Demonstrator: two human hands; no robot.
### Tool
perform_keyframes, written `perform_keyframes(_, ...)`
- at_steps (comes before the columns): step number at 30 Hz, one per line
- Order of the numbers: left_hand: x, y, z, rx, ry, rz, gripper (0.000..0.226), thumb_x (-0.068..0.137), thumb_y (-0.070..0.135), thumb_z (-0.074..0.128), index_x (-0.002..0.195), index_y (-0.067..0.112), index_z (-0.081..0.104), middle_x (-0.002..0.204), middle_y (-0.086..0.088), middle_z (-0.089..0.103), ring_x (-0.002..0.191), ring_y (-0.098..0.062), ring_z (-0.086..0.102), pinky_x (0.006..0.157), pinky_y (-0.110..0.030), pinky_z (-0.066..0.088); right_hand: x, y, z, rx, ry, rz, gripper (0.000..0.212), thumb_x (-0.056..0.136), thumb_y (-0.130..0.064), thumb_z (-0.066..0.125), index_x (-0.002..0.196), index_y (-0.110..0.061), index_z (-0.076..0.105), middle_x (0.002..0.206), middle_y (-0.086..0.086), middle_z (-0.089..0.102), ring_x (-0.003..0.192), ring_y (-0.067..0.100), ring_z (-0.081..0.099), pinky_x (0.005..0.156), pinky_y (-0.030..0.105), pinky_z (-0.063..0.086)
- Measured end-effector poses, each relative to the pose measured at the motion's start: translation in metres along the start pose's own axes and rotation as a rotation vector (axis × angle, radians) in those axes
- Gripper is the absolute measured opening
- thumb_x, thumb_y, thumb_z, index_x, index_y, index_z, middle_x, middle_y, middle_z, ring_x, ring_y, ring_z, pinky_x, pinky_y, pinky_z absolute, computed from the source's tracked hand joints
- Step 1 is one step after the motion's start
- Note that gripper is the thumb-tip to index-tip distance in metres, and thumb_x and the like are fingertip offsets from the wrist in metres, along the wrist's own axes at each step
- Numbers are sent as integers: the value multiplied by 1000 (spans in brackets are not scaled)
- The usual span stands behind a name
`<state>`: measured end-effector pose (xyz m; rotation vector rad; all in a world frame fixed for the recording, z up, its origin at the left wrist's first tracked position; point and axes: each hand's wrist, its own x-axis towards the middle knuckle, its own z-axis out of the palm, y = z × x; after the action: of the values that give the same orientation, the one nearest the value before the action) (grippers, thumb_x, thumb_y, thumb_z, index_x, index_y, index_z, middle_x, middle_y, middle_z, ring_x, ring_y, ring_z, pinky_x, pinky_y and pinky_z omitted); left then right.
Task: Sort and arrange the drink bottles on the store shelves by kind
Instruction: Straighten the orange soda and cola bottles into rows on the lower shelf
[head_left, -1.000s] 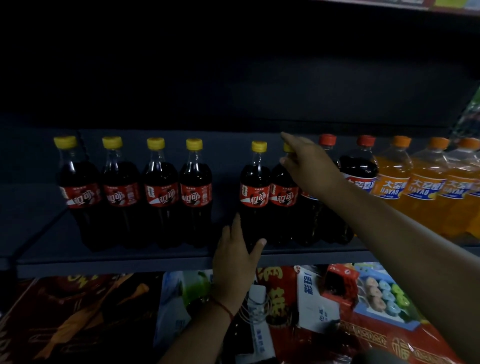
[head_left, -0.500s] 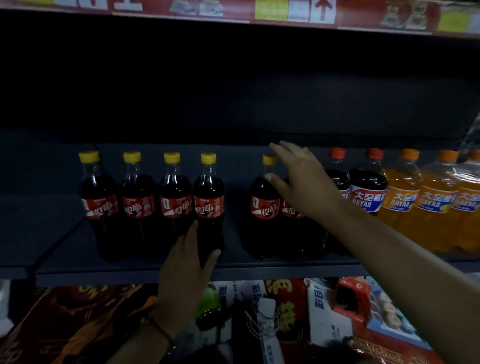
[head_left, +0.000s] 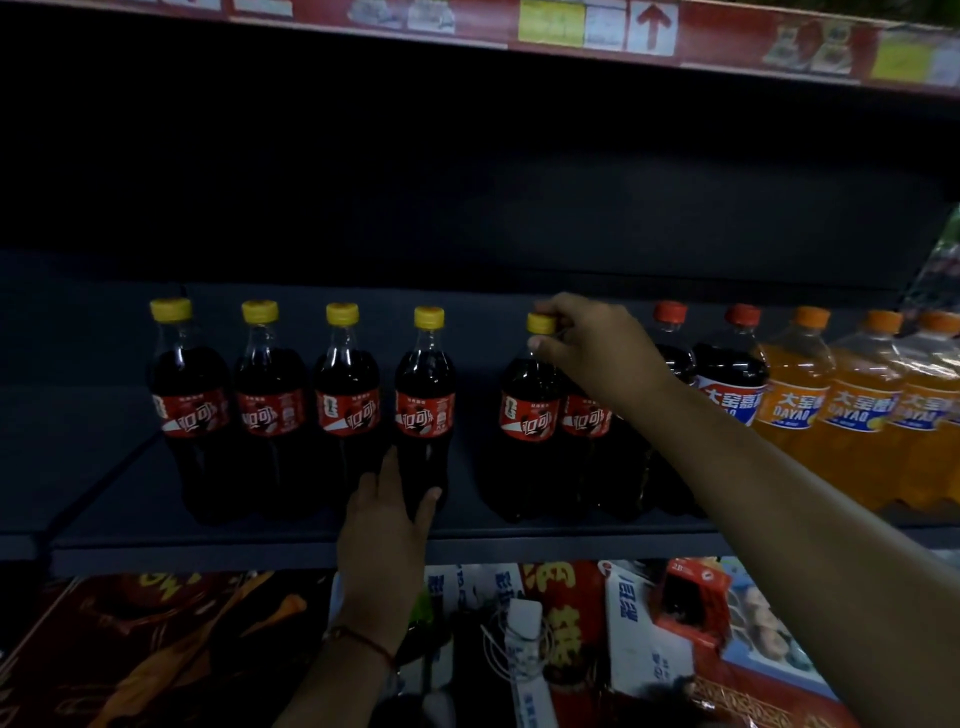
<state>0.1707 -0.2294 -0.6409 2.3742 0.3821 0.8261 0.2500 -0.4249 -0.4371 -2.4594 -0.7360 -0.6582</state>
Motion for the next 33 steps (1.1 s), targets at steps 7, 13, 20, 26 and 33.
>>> perform_keyframes(7, 0, -2, 3, -97, 15, -3, 72, 90, 48, 61, 150, 17, 38, 133, -12, 61, 117, -27, 61, 87, -39, 57, 1, 3, 4, 14, 16, 1, 42, 84, -25, 75, 124, -18, 64, 108, 3, 72, 97, 19, 67, 89, 32, 51)
perform_keyframes(13, -2, 14, 11, -101, -35, 13, 74, 90, 54, 59, 152, 23, 33, 136, -8, 60, 119, -23, 60, 86, -37, 56, -2, 4, 8, -4, 25, -11, 47, 85, -25, 74, 129, -17, 61, 110, 5, 72, 100, 21, 65, 91, 37, 52)
perform_keyframes(20, -1, 18, 16, -80, -73, 74, 76, 89, 58, 56, 152, 23, 34, 133, -6, 62, 116, -20, 61, 84, -34, 55, -6, 5, 12, -24, 57, -31, 50, 87, -27, 72, 134, -16, 58, 109, 6, 69, 103, 25, 62, 99, 47, 47)
perform_keyframes(26, -9, 17, -4, -184, -224, 98, 79, 92, 57, 53, 156, 39, 10, 150, 6, 46, 129, -15, 51, 94, -29, 49, -12, 3, 12, -178, -6, -83, 59, 94, -30, 61, 148, -14, 41, 133, 8, 59, 127, 22, 50, 119, 37, 14)
perform_keyframes(33, -5, -31, -68, -177, 172, 28, 54, 91, 42, 61, 138, 16, 54, 130, -5, 60, 117, -22, 58, 94, -25, 41, -9, -32, 18, -234, 31, -201, 62, 94, -35, 60, 149, -16, 40, 147, 8, 44, 137, 23, 40, 121, 46, 7)
